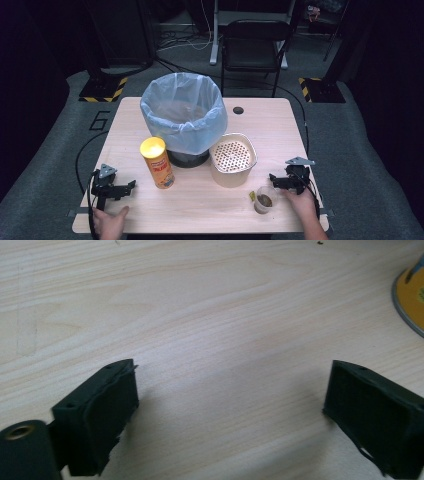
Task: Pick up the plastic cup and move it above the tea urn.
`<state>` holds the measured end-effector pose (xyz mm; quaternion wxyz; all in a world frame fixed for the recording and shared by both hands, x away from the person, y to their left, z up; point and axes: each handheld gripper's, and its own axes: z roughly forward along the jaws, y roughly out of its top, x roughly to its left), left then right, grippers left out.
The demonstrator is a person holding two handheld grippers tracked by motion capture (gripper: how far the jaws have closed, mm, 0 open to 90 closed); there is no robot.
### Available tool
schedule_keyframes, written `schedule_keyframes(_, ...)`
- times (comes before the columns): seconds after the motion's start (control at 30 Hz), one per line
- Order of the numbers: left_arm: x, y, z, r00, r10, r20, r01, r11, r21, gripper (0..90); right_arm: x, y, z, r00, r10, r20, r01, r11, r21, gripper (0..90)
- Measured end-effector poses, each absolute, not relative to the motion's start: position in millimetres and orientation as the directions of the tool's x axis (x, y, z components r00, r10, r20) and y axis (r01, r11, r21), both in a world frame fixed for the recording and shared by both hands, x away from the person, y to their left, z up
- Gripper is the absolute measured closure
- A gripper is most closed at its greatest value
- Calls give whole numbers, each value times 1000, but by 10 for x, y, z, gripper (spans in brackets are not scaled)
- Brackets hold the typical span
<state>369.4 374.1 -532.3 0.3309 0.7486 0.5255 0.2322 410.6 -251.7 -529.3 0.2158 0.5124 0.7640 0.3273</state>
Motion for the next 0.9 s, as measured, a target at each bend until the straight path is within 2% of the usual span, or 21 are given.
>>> schedule_keyframes(0.47, 3712, 3767, -5318, 368, 930, -6, 634, -247, 733, 52, 4096, -2506, -5291, -369, 929, 15, 647, 245, 722, 13)
schedule_keyframes(0.8, 3707, 3749, -5323, 353, 935, -8, 635, -233, 737, 49, 4088, -2514, -5283, -377, 926, 6, 646, 258, 718, 24)
schedule_keyframes(0.9, 3706, 3747, -5321, 363, 932, -6, 636, -243, 733, 40, 4080, -2522, -5263, -404, 915, 6, 636, 276, 721, 112)
